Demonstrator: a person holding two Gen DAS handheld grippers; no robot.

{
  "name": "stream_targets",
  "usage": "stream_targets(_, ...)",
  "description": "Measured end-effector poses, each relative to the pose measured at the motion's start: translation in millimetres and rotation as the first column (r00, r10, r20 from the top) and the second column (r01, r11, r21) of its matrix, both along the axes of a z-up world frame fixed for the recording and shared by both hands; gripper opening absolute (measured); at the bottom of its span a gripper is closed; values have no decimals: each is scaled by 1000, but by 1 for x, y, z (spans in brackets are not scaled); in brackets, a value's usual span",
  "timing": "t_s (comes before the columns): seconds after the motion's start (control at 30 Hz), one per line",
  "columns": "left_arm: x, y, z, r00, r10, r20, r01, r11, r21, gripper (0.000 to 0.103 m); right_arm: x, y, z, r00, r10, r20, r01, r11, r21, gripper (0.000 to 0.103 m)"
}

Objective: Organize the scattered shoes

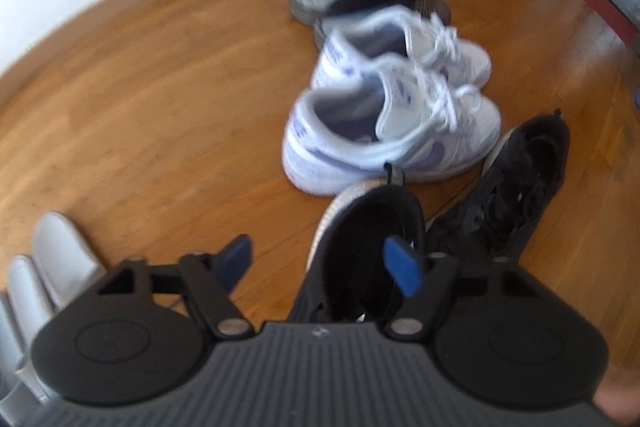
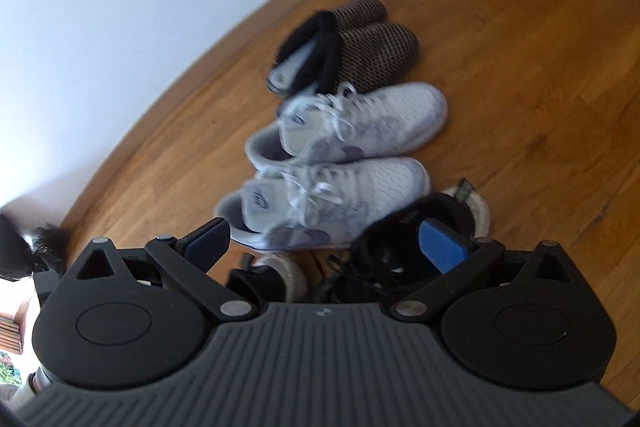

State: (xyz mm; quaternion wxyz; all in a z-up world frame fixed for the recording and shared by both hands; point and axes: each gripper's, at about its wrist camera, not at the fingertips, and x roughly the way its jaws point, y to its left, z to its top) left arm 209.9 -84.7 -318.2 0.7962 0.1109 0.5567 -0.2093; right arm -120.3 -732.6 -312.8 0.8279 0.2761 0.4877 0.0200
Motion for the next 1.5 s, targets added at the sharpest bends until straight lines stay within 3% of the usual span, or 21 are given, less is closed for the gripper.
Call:
stream_targets(0.07, 3, -3, -12, 999, -22, -26, 22, 1000, 15, 48, 1, -1, -6, 1000, -1, -22, 1, 1000, -3, 103)
stream_targets(0.1, 5, -4, -20, 998, -38, -47, 40, 999, 30, 32, 3, -1, -10, 1000, 0, -31, 0, 1000, -6, 103)
stream_targets(0.17, 3, 0, -26, 998, -39, -56, 40, 999, 26, 10, 9, 2, -15, 999, 0, -48, -1, 1000, -10, 103)
stream_targets(0.47, -23, 44, -16, 997, 67, 37, -67, 998, 16, 7, 23, 18, -27, 997, 31, -71, -31, 999, -8, 103)
stream_targets(0.73, 19, 101, -3, 950, 290, 116, -289, 957, -28, 7, 32, 41, -39, 992, 75, -104, -77, 997, -14, 103)
stream_targets(0.77, 25, 106, -5, 948, 303, 98, -300, 953, -38, 8, 34, 47, -40, 990, 90, -107, -92, 996, -14, 103)
stream_targets(0.83, 34, 114, -8, 942, 329, 63, -326, 944, -51, 21, 37, 60, -43, 986, 121, -113, -123, 992, -9, 103)
stream_targets(0.9, 32, 124, 1, 938, 342, 45, -336, 935, -117, 50, 44, 91, -51, 970, 203, -137, -203, 979, 12, 103)
stream_targets(0.97, 24, 133, 17, 934, 354, 56, -341, 925, -166, 64, 50, 121, -59, 947, 276, -163, -274, 961, 35, 103)
stream_targets(1.07, 1, 162, 49, 907, 408, 102, -381, 900, -213, 80, 60, 169, -69, 916, 358, -182, -347, 933, 92, 103)
stream_targets(1.2, -47, 224, 73, 839, 538, 86, -498, 821, -279, 84, 73, 244, -81, 879, 438, -189, -418, 898, 138, 103)
stream_targets(1.27, -62, 248, 75, 816, 574, 67, -534, 793, -291, 84, 80, 285, -89, 858, 477, -190, -462, 879, 118, 103)
stream_targets(1.3, -73, 264, 76, 794, 604, 64, -564, 773, -289, 85, 83, 310, -96, 838, 509, -198, -505, 860, 74, 102)
stream_targets(1.37, -85, 285, 76, 760, 647, 61, -607, 740, -289, 86, 86, 347, -114, 829, 501, -247, -539, 835, -114, 102)
stream_targets(1.4, -90, 295, 76, 744, 665, 55, -625, 723, -293, 86, 88, 354, -121, 829, 488, -272, -538, 829, -154, 100)
stream_targets(1.47, -95, 306, 70, 721, 692, 36, -653, 697, -296, 86, 91, 366, -139, 826, 464, -320, -538, 818, -204, 84)
stream_targets(1.5, -96, 309, 66, 718, 696, 22, -661, 691, -294, 86, 92, 372, -145, 817, 489, -306, -557, 807, -198, 69)
